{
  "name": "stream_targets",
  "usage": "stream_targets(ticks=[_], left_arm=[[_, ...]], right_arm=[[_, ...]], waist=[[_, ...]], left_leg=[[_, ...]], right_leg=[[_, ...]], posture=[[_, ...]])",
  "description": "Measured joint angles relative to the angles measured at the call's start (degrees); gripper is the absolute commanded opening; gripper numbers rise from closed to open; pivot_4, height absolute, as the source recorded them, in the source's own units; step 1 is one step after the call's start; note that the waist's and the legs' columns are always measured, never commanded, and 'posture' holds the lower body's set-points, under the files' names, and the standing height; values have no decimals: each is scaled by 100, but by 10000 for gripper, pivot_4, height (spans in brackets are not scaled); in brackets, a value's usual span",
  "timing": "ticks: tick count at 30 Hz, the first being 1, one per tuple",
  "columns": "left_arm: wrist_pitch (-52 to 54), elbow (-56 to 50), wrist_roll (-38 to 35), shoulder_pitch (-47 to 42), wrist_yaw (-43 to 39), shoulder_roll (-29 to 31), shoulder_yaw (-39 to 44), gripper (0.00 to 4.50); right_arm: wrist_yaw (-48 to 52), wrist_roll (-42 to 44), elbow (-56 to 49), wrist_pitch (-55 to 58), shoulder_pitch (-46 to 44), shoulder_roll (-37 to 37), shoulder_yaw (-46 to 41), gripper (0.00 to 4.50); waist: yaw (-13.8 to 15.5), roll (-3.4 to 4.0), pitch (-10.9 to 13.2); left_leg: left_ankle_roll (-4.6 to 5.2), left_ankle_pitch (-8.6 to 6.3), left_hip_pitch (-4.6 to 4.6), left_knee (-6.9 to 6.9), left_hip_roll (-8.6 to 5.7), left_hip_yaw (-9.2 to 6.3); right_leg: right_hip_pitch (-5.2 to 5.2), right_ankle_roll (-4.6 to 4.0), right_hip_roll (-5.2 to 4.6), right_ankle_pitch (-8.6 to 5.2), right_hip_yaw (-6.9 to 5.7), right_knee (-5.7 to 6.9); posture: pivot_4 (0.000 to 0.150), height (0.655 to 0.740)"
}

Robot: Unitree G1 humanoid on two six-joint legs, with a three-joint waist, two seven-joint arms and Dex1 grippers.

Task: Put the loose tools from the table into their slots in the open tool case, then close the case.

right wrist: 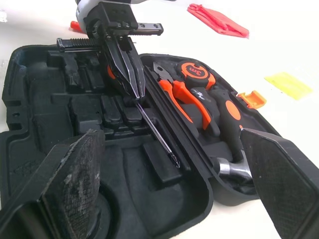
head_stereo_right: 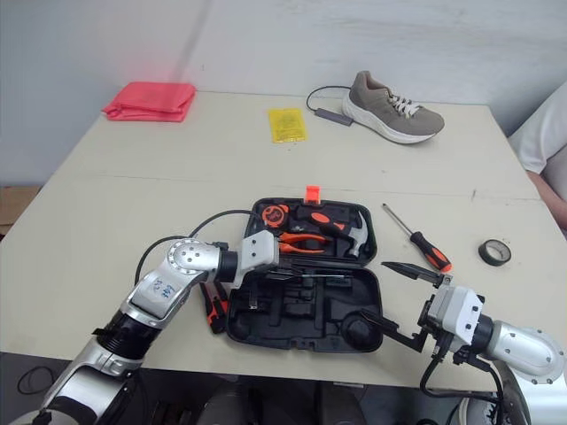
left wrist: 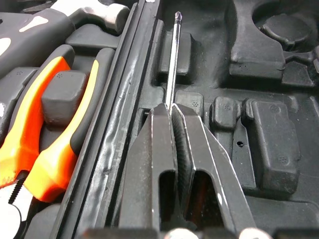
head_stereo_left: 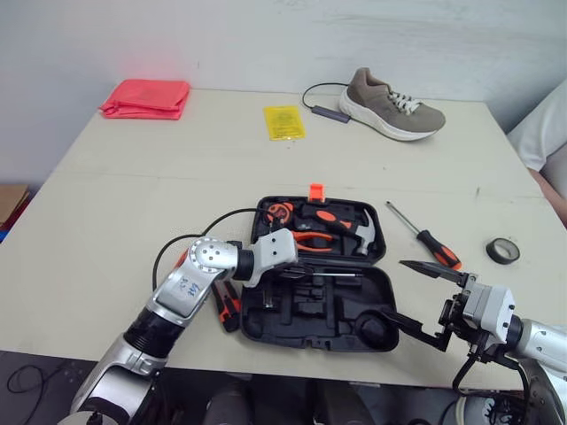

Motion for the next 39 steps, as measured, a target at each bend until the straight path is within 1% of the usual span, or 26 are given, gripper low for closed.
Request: stream_targets(ticks=[5,11,14,19,21,24,27,29,31,34,37,39], left_arm=[[327,0,133,-209,4,-60,-229,748],[911,-82,401,-554,-87,-28,-632,748],[976,-93,529,-661,-107,-30,-767,748],[968,-83,555,-623,-89,-45,-780,748],[861,-84,551,-567,-92,-33,-738,748],[361,89,385,-350,-91,-179,-437,748],[-278,299,-171,25,-131,-593,74,748],[-537,245,-571,43,-316,-686,351,748],[-719,57,-975,52,-652,-427,738,748],[-874,21,-1292,192,-961,89,1330,748],[-879,45,-1576,472,-1106,424,1776,8125],[-969,97,-1737,745,-1108,739,2250,16801]], right_arm=[[-55,-8,0,-1,0,2,0,45000],[-106,-13,-2,-2,57,22,0,45000],[-129,-25,-3,-2,107,48,1,45000],[-176,-34,-78,-2,150,90,2,45000],[-183,-34,-105,-2,170,90,2,45000],[-199,-34,-109,-2,231,90,0,45000],[-247,-33,-142,-2,273,90,-21,45000],[-266,-25,-213,-1,338,90,-78,45000],[-295,-5,-231,-1,454,85,-328,45000],[-303,20,-206,-2,688,80,-690,45000],[-291,82,-74,-38,883,118,-1016,45000],[-250,98,173,-235,1094,198,-1353,45000]], waist=[[78,11,-23],[66,19,-68],[67,28,-90],[59,29,-91],[56,30,-92],[58,41,-93],[75,48,-72],[68,44,-53],[45,47,-51],[18,54,-47],[19,53,-44],[23,49,-42]], left_leg=[[7,-4,1,0,-3,-7],[12,-8,1,-4,-3,-11],[13,-9,7,-7,-3,-12],[10,-34,72,-17,14,-14],[32,-50,81,-28,18,-17],[32,-50,78,-32,17,-16],[29,-47,56,-27,15,-17],[20,-42,31,-16,16,-21],[11,-37,22,-17,16,-14],[3,-33,28,-25,17,-14],[4,-34,26,-28,19,-15],[8,-36,22,-34,19,-14]], right_leg=[[11,0,-7,0,-4,-11],[20,3,-8,2,-5,-28],[29,3,-10,2,-5,-34],[101,-3,-23,-1,-6,-63],[114,-4,-23,-2,-9,-79],[109,-4,-28,-2,-9,-84],[92,-1,-35,0,-13,-82],[72,3,-32,2,-15,-79],[58,5,-26,3,-11,-75],[56,3,-18,2,-12,-75],[52,3,-21,2,-11,-76],[46,3,-25,2,-11,-80]], posture=[[1500,7400],[1500,7400],[1500,7400],[1500,7400],[1500,7400],[1500,7400],[1500,7400],[1500,7400],[1500,7400],[1500,7400],[1500,7400],[1500,7400]])
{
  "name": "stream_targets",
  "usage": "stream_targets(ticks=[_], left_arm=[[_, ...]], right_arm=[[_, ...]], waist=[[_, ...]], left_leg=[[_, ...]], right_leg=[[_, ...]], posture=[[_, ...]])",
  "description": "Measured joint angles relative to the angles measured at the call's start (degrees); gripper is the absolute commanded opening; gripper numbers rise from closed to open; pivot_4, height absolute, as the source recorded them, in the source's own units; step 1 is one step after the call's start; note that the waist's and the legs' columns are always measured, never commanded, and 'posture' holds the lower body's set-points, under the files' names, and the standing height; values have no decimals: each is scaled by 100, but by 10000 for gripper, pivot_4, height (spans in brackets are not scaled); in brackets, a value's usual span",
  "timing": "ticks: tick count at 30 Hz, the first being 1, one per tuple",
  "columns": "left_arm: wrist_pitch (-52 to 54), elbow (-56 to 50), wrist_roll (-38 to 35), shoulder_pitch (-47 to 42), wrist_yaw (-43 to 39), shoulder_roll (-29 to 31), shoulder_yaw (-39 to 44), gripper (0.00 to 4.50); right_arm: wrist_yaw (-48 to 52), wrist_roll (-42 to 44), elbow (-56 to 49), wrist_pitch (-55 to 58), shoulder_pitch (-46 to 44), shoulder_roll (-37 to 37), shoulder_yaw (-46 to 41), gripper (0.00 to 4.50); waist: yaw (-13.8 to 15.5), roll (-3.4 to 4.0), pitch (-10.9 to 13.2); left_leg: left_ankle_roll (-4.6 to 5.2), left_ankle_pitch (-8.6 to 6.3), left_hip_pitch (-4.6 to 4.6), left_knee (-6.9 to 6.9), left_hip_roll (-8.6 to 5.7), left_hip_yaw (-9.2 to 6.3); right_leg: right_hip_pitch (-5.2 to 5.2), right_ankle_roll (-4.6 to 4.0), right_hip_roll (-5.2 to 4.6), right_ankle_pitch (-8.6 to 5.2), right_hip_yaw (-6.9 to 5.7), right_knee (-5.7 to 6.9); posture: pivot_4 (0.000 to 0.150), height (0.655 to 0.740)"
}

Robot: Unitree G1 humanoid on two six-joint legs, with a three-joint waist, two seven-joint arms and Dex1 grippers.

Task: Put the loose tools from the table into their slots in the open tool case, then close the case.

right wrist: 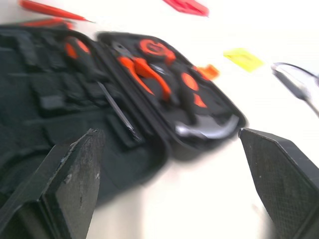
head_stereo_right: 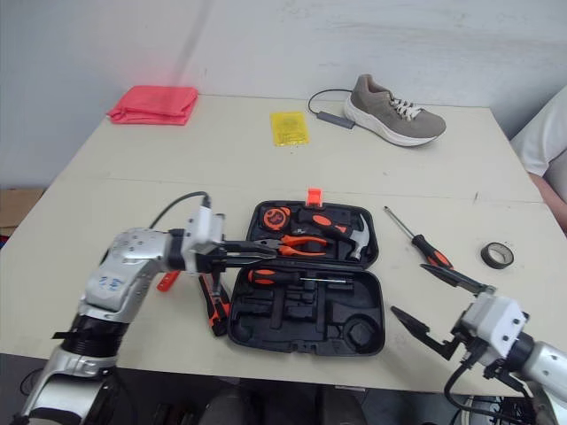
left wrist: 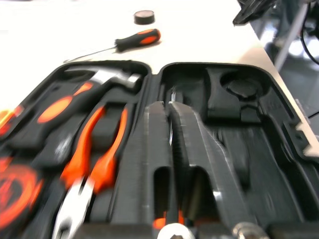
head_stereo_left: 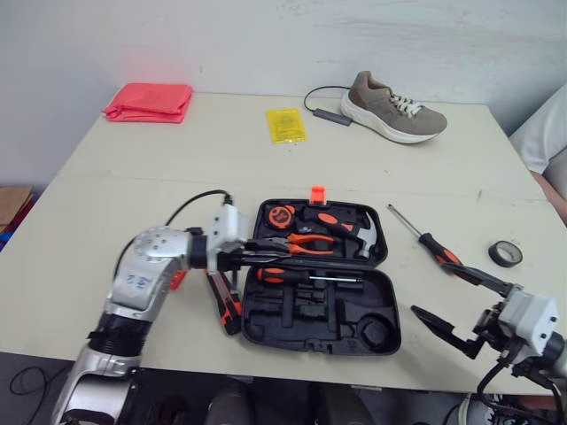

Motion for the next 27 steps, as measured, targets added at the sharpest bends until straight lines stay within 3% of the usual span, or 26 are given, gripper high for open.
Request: stream_targets(ticks=[3,6,12,18,27], left_arm=[[-317,440,-22,534,102,603,966,30883],[-589,765,-22,1009,327,836,1672,44316],[-896,2257,0,2077,475,1631,2999,44316],[-1557,3401,79,2428,691,1765,3532,44316],[-1523,2999,-112,2239,768,1500,3458,44316]], right_arm=[[23,-5,691,-279,398,120,-596,45000],[-42,-7,1257,-506,497,270,-1019,45000],[-309,-55,2821,-1029,816,529,-1803,45000],[-520,-104,3838,-1439,849,605,-2020,45000],[-612,-82,3437,-1449,333,607,-1730,45000]], waist=[[-8,-3,2],[-27,-5,3],[-120,-16,9],[-155,-18,8],[-175,-19,6]], left_leg=[[0,0,5,-37,-3,13],[2,-1,6,-56,-6,19],[-5,-7,14,-95,-1,21],[-16,-13,50,-148,-22,31],[-34,10,53,-171,-24,29]], right_leg=[[-10,-3,-10,-2,2,-16],[-14,-3,-22,-2,0,-26],[-31,-32,-31,-17,-9,-26],[-24,-39,-69,-19,-8,-26],[-28,-40,-70,-11,-16,-23]], posture=[[1500,7400],[1500,7400],[1500,7400],[1500,7400],[1500,7400]])
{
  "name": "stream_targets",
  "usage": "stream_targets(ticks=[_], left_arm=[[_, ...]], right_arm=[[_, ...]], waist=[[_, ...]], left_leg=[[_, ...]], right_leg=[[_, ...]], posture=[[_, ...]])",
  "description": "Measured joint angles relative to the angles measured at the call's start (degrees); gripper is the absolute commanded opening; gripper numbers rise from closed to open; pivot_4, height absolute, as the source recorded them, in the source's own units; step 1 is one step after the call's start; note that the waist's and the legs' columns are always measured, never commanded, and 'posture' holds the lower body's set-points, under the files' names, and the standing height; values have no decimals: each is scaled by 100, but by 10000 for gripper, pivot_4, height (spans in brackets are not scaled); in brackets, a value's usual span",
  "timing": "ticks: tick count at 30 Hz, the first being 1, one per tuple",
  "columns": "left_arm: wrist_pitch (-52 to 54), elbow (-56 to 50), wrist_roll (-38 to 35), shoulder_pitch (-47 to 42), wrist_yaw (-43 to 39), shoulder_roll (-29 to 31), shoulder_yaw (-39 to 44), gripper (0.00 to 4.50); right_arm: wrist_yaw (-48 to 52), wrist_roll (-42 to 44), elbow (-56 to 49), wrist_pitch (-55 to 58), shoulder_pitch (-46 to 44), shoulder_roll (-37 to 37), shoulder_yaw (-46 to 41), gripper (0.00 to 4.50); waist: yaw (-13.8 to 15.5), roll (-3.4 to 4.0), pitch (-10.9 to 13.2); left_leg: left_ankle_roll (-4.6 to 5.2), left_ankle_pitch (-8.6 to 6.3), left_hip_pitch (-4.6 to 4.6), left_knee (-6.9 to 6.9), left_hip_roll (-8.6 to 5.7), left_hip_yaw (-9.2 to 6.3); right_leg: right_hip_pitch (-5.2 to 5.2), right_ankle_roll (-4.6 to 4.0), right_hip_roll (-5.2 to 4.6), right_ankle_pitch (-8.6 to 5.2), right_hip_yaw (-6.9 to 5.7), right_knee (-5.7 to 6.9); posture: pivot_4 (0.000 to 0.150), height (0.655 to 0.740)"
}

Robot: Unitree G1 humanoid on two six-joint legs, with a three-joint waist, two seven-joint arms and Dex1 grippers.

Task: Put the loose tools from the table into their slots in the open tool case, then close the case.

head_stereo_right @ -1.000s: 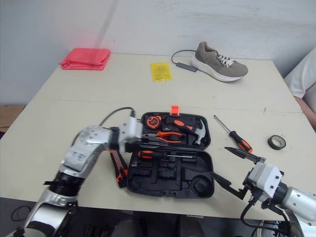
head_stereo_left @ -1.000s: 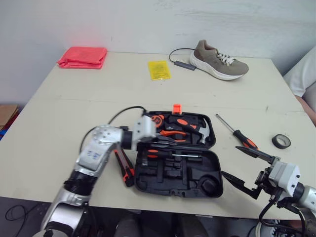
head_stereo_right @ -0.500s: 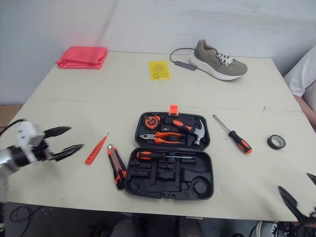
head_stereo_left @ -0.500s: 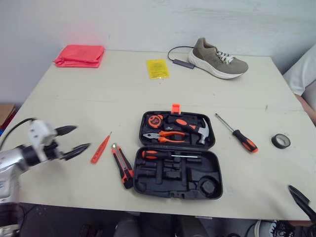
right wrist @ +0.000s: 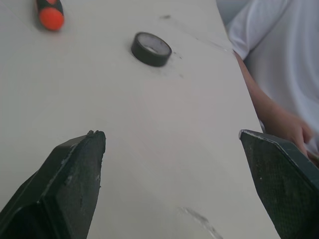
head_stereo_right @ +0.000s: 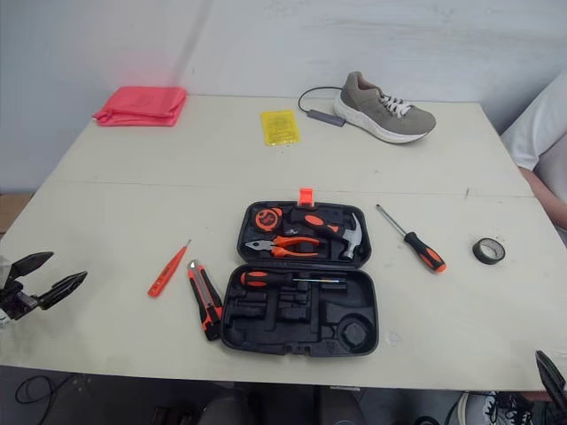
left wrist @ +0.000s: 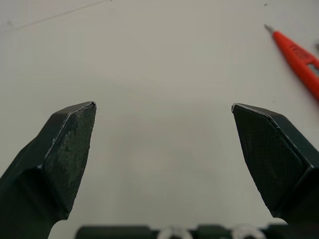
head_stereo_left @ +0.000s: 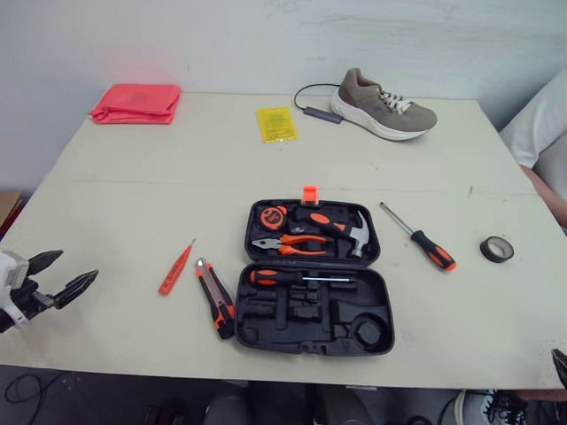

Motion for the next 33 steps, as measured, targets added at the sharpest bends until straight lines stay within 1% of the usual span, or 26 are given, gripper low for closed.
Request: stream_targets(ticks=[4,7,9,14,17,18,20,23,25,28,33], left_arm=[[262,-708,-215,-124,-40,-247,-249,44316],[628,-1526,-462,-312,-166,-390,-651,44316],[884,-2127,-607,-529,-176,-505,-990,44316],[1450,-3150,-882,-859,-213,-706,-1673,44316],[1921,-3681,-1086,-1072,-263,-715,-2135,44316],[2076,-3797,-1184,-1161,-289,-727,-2252,44316],[2335,-3939,-1321,-1303,-354,-751,-2437,44316],[2539,-4003,-1398,-1493,-488,-809,-2716,44316],[2584,-4013,-1410,-1576,-566,-887,-2858,44316],[2601,-4084,-1408,-1664,-663,-981,-3088,44316],[2591,-4108,-1398,-1697,-677,-1041,-3235,44316]], right_arm=[[-19,69,-689,332,-216,-97,262,45000],[-103,174,-1379,834,-402,-295,465,45000],[-194,226,-1871,1343,-523,-551,643,45000],[-566,390,-2777,3175,-777,-1287,1024,45000],[-807,628,-3170,4811,-1223,-2069,1372,45000],[-863,658,-3233,5196,-1440,-2251,1500,45000],[-940,678,-3259,5825,-1812,-2479,1746,45000],[-966,716,-3143,6599,-2205,-2609,2044,45000],[-896,603,-2918,6739,-2445,-2679,2327,45000],[-724,354,-2470,6786,-2903,-2693,2810,45000],[-413,55,-1925,6802,-3497,-2671,3406,45000]], waist=[[4,3,2],[18,2,2],[34,3,3],[50,2,4],[30,0,9],[37,-3,10],[54,-5,10],[81,-4,11],[79,-4,11],[70,-1,13],[53,2,15]], left_leg=[[-4,6,-4,3,-1,1],[-5,15,-6,10,-2,2],[14,30,-6,10,-4,6],[3,35,-11,12,-1,15],[8,36,-16,21,1,23],[8,36,-16,23,5,22],[5,36,-22,24,10,19],[1,37,-44,29,14,12],[2,36,-59,48,16,12],[14,24,-106,103,19,13],[26,26,-107,124,14,25]], right_leg=[[-1,4,5,2,2,2],[0,11,11,6,4,5],[0,15,14,8,11,4],[-6,20,29,10,25,-5],[-8,32,36,17,36,-9],[-7,32,44,18,37,-11],[-9,32,58,18,37,-18],[-19,32,72,17,37,-30],[-22,33,75,17,34,-36],[-55,46,78,24,31,-29],[-59,65,79,36,42,-19]], posture=[[1500,7400],[1500,7400],[1500,7400],[1500,7400],[1500,7400],[1500,7400],[1500,7400],[1500,7400],[1500,7400],[1500,7400],[1500,7400]])
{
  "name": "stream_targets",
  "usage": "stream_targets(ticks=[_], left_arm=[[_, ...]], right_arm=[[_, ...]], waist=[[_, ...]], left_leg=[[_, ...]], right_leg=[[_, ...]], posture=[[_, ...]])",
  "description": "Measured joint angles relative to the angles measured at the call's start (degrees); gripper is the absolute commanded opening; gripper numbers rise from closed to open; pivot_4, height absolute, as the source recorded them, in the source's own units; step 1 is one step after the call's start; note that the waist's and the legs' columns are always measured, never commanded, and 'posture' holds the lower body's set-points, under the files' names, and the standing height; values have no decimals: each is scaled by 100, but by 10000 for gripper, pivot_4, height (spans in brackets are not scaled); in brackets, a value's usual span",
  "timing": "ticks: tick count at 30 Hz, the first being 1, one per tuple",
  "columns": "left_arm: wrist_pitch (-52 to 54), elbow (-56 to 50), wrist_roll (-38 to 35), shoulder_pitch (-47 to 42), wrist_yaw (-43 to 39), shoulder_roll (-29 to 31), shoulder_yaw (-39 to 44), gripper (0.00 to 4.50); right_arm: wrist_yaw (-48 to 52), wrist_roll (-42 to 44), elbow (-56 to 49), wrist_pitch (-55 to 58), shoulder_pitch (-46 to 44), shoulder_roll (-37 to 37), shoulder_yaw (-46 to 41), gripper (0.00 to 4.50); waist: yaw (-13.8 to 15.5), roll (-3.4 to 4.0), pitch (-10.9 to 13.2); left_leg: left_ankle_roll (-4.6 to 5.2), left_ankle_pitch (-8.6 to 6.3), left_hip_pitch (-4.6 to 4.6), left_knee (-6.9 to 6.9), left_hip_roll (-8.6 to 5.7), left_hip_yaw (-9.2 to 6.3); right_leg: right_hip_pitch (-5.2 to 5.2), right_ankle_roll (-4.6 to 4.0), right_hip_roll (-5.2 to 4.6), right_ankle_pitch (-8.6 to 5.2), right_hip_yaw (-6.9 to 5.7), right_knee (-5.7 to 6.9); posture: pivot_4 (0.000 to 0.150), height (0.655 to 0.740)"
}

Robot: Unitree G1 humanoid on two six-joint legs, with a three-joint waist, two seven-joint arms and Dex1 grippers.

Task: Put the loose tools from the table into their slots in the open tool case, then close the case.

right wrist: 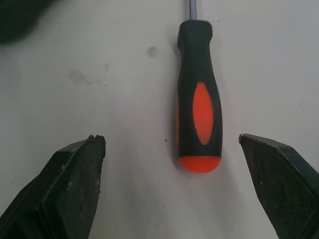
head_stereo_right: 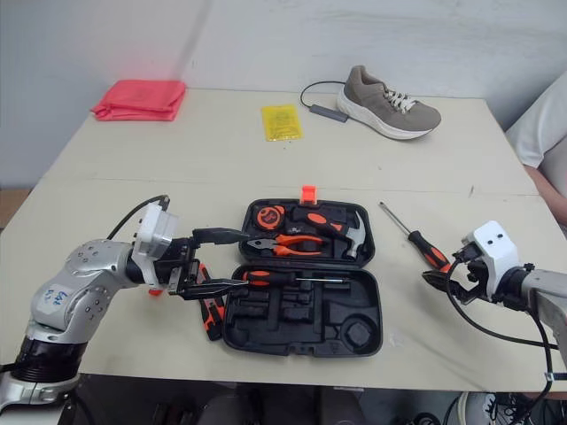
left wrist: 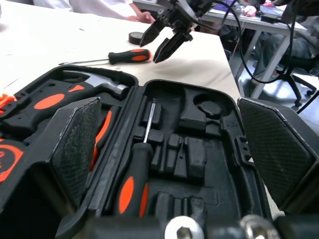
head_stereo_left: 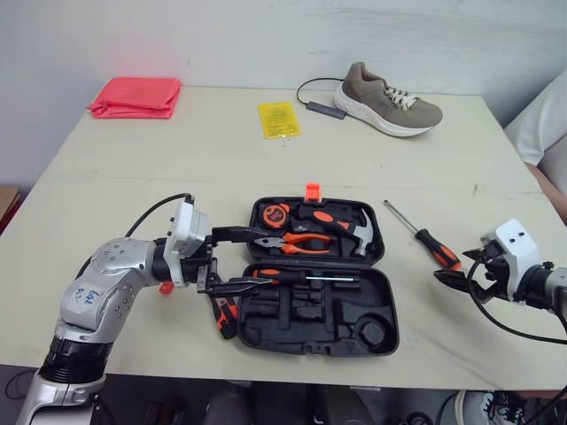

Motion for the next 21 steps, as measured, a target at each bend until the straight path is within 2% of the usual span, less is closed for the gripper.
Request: stream_targets(ticks=[8,11,16,17,21], left_arm=[[-62,-13,55,56,-37,12,4,44316],[-63,-18,67,108,-37,25,4,45000],[-101,-26,79,170,-64,86,6,45000],[-120,-26,83,190,-87,87,6,45000],[-304,-28,153,240,-175,98,7,45000]], right_arm=[[164,-503,876,-346,-804,370,445,45000],[297,-611,1059,-380,-962,390,589,36853],[431,-698,1136,-254,-1081,389,613,11797],[440,-713,1151,-256,-1097,391,617,9593],[423,-765,1253,-427,-1079,492,569,9878]], waist=[[7,5,3],[8,5,3],[9,5,3],[9,5,3],[8,0,0]], left_leg=[[-1,0,-2,-4,-1,2],[0,0,-1,-1,0,2],[0,0,-1,0,1,1],[-1,0,-1,0,1,1],[0,0,3,5,1,0]], right_leg=[[-4,-1,1,0,0,-1],[-3,0,-1,0,0,1],[-2,0,-3,0,0,2],[-2,0,-3,0,0,2],[6,0,-3,1,-2,1]], posture=[[1500,7400],[1500,7400],[1500,7400],[1500,7400],[1500,7400]])
